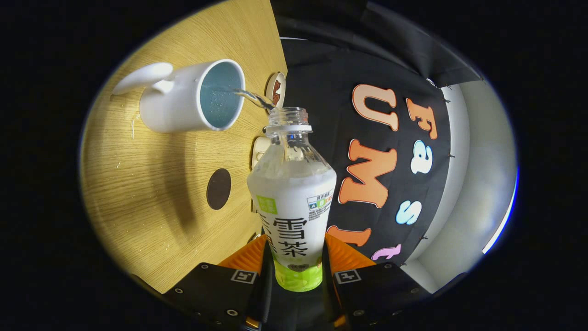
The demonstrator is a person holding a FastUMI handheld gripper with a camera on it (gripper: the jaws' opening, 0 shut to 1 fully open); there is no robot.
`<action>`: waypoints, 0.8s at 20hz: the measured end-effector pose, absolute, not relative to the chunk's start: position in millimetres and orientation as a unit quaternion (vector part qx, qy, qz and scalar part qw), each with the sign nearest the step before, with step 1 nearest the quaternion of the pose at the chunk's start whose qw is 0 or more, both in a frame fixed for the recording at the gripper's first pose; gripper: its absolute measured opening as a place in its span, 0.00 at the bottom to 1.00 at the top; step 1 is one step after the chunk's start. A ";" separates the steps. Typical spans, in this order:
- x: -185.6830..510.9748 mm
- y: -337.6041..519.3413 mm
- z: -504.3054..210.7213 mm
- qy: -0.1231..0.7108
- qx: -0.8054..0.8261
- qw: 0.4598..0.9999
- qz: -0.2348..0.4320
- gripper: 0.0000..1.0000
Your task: Take the bottle from table, then pour the juice into the cup, finally place the bottle on the coaster
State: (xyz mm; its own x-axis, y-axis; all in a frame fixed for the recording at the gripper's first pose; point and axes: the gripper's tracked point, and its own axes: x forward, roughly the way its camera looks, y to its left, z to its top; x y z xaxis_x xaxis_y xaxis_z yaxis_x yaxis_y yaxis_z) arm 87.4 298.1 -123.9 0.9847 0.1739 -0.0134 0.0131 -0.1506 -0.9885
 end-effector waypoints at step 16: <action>86.5 302.2 -127.1 -0.060 -0.779 0.620 0.064 0.47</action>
State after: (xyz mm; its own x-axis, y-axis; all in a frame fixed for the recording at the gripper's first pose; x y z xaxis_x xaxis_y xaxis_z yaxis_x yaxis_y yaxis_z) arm 86.5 302.2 -127.1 0.9845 0.1738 -0.0250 0.0146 -0.2228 -0.9747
